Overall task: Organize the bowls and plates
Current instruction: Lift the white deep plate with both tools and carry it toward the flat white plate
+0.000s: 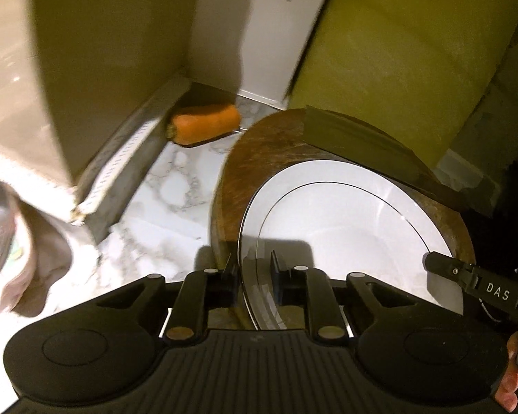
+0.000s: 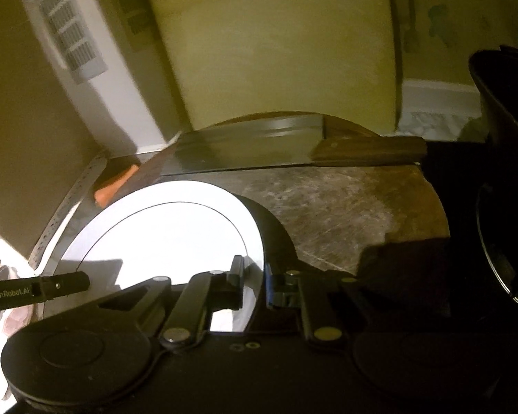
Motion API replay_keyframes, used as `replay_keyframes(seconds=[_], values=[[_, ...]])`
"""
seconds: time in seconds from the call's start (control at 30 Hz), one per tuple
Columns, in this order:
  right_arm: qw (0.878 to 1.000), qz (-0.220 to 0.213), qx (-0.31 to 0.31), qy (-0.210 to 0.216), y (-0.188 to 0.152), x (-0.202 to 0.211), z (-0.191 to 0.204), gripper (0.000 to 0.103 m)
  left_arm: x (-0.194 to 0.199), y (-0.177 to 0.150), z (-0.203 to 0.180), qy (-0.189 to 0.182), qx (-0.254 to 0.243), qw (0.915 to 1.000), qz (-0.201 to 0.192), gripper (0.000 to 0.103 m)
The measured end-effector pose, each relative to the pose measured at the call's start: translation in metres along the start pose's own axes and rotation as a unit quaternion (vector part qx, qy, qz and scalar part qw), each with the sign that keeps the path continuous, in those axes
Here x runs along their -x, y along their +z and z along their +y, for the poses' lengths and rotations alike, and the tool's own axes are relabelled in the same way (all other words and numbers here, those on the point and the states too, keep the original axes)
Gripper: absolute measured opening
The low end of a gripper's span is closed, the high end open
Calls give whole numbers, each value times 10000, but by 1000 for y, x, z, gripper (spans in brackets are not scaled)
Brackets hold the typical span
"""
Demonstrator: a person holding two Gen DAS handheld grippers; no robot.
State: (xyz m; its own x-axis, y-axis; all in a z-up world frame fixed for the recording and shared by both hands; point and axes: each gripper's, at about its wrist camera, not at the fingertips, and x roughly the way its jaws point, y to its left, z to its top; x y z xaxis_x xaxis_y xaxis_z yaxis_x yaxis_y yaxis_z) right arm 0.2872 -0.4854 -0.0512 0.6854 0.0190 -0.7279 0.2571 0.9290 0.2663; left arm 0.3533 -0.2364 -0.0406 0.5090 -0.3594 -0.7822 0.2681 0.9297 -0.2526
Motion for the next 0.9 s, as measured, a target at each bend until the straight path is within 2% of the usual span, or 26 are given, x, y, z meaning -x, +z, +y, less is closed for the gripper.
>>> replay_keyframes(seconds=[0.23, 0.43, 0.67, 0.9], values=[[9985, -98, 488, 223, -14, 23, 36, 12, 52, -28, 34, 195, 218, 9992, -277, 16], [9941, -98, 907, 581, -34, 46, 75, 12, 107, -64, 68, 576, 397, 9961, -530, 16], [9845, -86, 1446, 986, -70, 71, 130, 12, 163, -113, 113, 935, 804, 9902, -653, 16], [9718, 43, 1932, 1353, -111, 88, 178, 12, 206, -169, 152, 1370, 1190, 9803, -779, 16]])
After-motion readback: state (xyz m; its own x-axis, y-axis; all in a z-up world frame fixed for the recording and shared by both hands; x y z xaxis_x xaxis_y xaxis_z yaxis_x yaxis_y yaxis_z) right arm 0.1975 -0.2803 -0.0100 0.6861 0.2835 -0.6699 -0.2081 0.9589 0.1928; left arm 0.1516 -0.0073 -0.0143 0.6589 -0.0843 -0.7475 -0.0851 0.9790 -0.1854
